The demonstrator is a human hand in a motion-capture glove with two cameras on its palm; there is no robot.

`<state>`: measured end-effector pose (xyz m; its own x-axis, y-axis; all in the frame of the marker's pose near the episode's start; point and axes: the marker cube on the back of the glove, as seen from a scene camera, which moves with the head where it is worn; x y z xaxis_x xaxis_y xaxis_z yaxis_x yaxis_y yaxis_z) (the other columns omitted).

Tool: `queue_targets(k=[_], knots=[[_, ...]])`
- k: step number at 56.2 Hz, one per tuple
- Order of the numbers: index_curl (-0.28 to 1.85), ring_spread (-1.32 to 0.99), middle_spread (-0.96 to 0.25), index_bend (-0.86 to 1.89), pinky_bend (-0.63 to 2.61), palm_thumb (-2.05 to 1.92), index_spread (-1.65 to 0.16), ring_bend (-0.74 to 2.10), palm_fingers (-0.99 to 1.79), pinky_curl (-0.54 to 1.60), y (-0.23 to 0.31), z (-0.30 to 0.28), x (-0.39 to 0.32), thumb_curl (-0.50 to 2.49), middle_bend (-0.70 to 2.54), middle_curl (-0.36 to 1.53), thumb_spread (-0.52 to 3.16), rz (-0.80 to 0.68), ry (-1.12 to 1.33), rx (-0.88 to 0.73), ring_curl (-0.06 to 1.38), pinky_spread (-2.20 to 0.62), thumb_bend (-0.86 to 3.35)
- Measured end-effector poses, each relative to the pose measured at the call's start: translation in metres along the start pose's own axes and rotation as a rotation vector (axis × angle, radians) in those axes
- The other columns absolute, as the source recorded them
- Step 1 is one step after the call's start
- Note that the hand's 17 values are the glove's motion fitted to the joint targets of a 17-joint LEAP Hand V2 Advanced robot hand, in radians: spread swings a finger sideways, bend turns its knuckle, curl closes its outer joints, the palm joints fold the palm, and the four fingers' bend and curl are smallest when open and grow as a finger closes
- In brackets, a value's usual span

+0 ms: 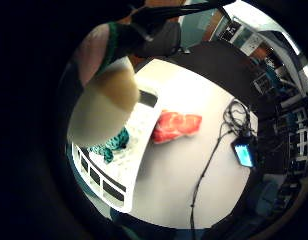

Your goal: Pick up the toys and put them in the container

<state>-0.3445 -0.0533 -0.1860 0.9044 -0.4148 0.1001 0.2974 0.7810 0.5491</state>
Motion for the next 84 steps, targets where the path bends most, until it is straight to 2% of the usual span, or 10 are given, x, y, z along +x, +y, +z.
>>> queue_targets(k=[10,22,40,45,50,55,59,64,72,84], knots=[[0.71,-0.13,-0.09,0.15,1.17,0.34,-0.38,0.35,-0.24,0.40,0.020,-0.021,0.029,0.72,0.15,0.61,1.05,0.022,-0.106,0.001,0.52,-0.08,0.04],[0.60,-0.07,-0.07,0.14,1.06,0.40,-0.35,0.28,-0.11,0.34,0.042,-0.023,0.096,0.62,0.17,0.54,1.27,0.057,0.006,-0.194,0.47,-0.04,0.06],[0.39,-0.01,-0.05,0.08,1.02,0.46,-0.28,0.11,-0.40,0.30,-0.006,0.071,0.176,0.52,0.10,0.39,1.27,0.214,0.223,-0.496,0.36,-0.03,0.02],[0.36,0.00,-0.04,0.10,0.99,0.46,-0.28,0.11,-0.41,0.29,-0.007,0.122,0.175,0.50,0.09,0.35,1.25,0.101,0.235,-0.592,0.32,-0.03,0.00],[0.35,0.01,-0.03,0.14,0.96,0.47,-0.28,0.09,-0.40,0.27,-0.011,0.151,0.183,0.48,0.08,0.31,1.24,0.089,0.215,-0.618,0.29,-0.03,-0.01],[0.40,0.01,-0.03,0.34,0.88,0.48,-0.32,0.04,-0.30,0.25,-0.010,0.162,0.185,0.46,0.06,0.27,1.23,0.064,0.156,-0.584,0.24,-0.04,-0.01],[0.50,0.01,-0.04,0.71,0.78,0.53,-0.34,0.02,-0.15,0.22,-0.005,0.158,0.184,0.46,0.08,0.25,1.27,0.061,0.076,-0.545,0.18,-0.04,0.02],[0.61,0.00,-0.07,1.00,0.72,0.62,-0.32,0.03,-0.05,0.20,0.006,0.146,0.184,0.48,0.21,0.27,1.33,0.053,0.052,-0.489,0.13,-0.04,0.07],[0.73,-0.05,-0.15,1.16,0.69,0.73,-0.25,0.11,0.07,0.18,0.032,0.101,0.170,0.54,0.46,0.37,1.30,0.058,-0.081,-0.357,0.09,-0.05,0.11],[0.83,-0.13,-0.21,1.21,0.73,0.75,-0.16,0.18,0.10,0.19,0.045,-0.003,0.091,0.61,0.61,0.44,1.27,-0.059,-0.219,-0.133,0.11,-0.07,0.10]])
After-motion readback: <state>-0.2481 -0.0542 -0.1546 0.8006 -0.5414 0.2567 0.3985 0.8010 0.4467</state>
